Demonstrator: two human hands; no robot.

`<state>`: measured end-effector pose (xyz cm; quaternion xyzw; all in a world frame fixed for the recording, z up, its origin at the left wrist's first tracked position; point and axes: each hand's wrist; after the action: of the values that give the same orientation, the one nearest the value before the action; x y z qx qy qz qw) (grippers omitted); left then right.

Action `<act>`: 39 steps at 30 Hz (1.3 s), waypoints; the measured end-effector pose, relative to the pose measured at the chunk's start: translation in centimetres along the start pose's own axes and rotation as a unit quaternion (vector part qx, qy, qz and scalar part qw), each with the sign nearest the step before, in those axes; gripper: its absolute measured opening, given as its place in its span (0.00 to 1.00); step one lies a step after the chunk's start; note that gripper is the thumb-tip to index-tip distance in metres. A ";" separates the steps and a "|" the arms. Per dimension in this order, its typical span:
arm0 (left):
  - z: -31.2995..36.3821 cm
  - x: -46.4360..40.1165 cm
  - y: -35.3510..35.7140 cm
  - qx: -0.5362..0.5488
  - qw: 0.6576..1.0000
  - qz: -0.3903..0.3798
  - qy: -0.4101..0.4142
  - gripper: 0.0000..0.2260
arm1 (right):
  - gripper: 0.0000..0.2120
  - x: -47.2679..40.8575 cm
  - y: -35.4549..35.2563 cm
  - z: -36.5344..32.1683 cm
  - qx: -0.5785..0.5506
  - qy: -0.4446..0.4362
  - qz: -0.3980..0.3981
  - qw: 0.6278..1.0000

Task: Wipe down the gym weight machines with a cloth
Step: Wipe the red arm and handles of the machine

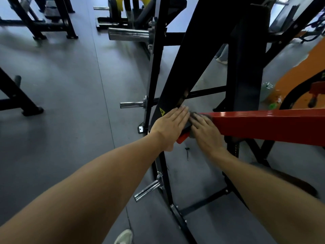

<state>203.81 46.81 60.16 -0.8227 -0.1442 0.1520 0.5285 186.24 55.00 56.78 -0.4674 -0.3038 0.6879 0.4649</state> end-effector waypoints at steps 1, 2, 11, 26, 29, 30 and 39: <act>0.0 0.0 0.1 0.003 1.000 0.002 0.002 0.49 | 0.26 0.9 0.3 -0.9 -0.049 0.051 0.009 0.997; -0.1 0.0 0.1 0.009 1.000 0.007 0.004 0.48 | 0.29 1.8 0.6 -1.9 -0.107 0.117 0.013 0.987; -0.9 -0.2 -0.4 0.048 0.998 -0.033 0.031 0.48 | 0.07 1.1 -2.2 -6.0 -0.388 0.480 -0.037 0.786; -6.7 -3.2 -12.1 0.553 0.833 0.004 0.023 0.22 | 0.07 -1.2 -18.2 2.8 -0.581 0.538 -0.035 0.610; -6.5 -3.5 -15.9 0.620 0.783 0.040 -0.026 0.12 | 0.14 -1.5 -22.0 3.8 -0.621 0.551 -0.003 0.558; -6.4 -3.5 -17.5 0.631 0.773 0.048 -0.034 0.12 | 0.20 -1.5 -23.5 4.4 -0.649 0.553 0.002 0.523; -3.6 -3.4 -28.7 0.705 0.696 0.096 -0.099 0.19 | 0.15 1.0 -34.7 9.5 -0.558 0.523 0.042 0.643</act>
<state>199.94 53.97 88.15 -0.1986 0.0335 0.3396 0.9188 189.61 69.40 89.63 -0.9322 -0.3166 0.0483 0.1685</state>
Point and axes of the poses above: each hand's wrist, its own x-axis away from the middle knuckle, its own y-axis out of the palm, z = x × y, and after that the axes turned 11 degrees about z, right-handed
